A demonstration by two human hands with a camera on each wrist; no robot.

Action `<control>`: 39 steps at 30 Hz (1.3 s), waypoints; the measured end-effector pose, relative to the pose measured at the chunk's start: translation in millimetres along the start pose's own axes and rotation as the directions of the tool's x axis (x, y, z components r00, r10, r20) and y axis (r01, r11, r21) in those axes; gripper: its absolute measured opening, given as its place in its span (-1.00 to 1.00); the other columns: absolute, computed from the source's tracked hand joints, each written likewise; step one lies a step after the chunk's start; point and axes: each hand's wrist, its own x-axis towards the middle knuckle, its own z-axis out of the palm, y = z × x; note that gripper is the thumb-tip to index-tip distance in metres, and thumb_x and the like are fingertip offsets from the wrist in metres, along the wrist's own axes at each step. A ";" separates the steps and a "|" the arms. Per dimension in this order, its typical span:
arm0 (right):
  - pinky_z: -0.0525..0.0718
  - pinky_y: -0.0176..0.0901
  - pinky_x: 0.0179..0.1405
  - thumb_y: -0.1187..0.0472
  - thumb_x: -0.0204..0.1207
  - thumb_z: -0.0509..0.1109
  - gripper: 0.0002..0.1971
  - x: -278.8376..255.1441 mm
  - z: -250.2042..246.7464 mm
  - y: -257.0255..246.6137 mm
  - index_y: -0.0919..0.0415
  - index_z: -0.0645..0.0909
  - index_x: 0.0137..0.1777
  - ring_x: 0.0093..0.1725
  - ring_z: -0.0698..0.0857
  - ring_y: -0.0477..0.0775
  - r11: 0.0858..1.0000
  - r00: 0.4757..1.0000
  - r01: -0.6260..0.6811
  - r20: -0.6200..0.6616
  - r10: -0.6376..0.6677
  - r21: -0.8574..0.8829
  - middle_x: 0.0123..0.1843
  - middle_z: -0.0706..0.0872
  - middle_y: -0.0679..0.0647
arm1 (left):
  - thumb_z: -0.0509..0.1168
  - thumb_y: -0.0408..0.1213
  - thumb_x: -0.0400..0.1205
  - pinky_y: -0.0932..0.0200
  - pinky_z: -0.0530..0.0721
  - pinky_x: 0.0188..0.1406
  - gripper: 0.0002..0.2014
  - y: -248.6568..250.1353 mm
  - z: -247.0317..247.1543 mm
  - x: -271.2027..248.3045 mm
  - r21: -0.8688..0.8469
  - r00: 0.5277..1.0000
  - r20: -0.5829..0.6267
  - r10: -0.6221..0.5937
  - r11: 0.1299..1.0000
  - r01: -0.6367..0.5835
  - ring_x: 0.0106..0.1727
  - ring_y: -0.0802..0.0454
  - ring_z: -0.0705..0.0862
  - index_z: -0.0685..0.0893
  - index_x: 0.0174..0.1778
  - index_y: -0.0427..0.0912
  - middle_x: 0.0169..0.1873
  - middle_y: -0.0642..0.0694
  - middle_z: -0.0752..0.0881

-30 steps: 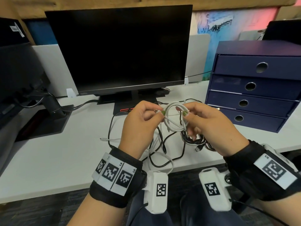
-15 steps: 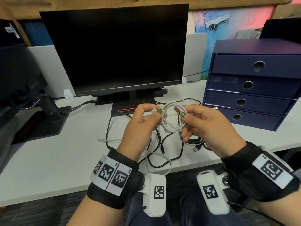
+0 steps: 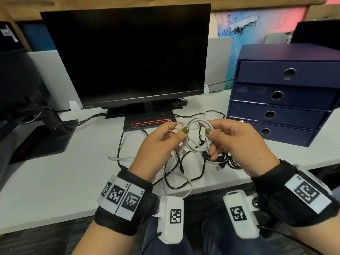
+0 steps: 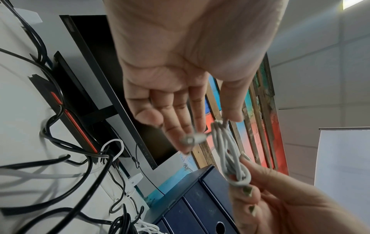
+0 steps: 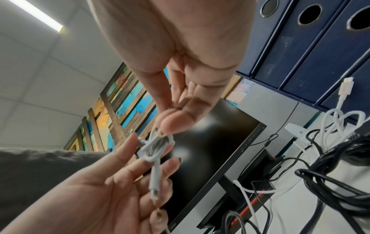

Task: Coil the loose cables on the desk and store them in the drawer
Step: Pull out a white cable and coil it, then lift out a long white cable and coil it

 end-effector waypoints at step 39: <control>0.70 0.09 0.06 0.33 0.55 0.35 -0.63 22.0 -140.3 114.7 0.32 0.55 0.36 -0.06 0.71 0.28 0.722 0.697 -0.638 -0.600 0.393 -0.269 0.14 0.68 0.26 | 0.30 -0.27 0.62 0.42 0.48 -0.13 -0.77 -53.5 -17.0 13.8 0.753 0.976 0.159 -0.151 0.657 -0.021 -0.02 0.21 0.65 0.79 -0.02 0.16 -0.01 0.24 0.72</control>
